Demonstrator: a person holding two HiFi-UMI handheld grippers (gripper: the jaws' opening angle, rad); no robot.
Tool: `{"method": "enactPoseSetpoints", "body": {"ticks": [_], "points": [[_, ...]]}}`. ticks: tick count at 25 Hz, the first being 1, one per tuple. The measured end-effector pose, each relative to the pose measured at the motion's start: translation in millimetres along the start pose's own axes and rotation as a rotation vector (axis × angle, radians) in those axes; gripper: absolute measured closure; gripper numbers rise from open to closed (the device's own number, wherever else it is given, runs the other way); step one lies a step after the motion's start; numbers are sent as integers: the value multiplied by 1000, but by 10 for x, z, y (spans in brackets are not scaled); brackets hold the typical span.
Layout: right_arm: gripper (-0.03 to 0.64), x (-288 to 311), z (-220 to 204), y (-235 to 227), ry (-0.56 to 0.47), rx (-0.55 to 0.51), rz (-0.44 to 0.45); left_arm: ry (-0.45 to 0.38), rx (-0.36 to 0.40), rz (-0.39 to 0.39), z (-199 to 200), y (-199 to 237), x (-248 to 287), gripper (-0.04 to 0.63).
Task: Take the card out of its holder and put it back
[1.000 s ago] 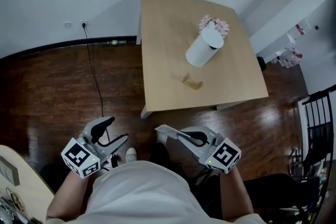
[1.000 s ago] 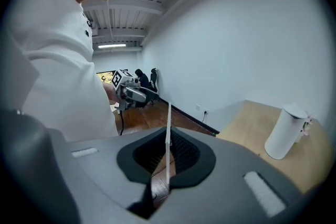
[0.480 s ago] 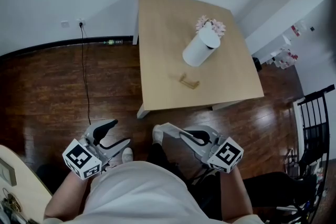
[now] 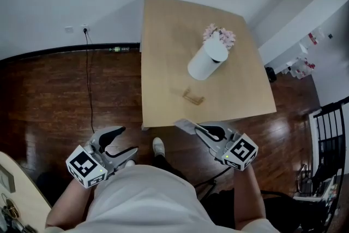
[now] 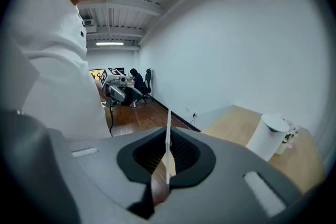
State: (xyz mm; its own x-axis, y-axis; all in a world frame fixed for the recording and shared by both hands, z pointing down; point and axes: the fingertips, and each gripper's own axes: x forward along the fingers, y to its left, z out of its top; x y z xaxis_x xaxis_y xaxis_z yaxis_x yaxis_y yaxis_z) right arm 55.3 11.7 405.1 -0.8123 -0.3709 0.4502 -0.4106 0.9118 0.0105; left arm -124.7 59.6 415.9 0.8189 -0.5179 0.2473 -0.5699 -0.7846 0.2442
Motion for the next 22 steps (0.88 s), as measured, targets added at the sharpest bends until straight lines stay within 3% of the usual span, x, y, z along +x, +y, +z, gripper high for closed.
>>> {"method": "enactPoseSetpoints", "body": {"ticks": [12, 22], "points": [[596, 33, -382, -1447, 15, 5, -27, 1, -44, 86, 319, 278, 656, 311], [596, 308, -837, -2108, 33, 52, 11, 12, -63, 158, 475, 431, 985, 311]]}}
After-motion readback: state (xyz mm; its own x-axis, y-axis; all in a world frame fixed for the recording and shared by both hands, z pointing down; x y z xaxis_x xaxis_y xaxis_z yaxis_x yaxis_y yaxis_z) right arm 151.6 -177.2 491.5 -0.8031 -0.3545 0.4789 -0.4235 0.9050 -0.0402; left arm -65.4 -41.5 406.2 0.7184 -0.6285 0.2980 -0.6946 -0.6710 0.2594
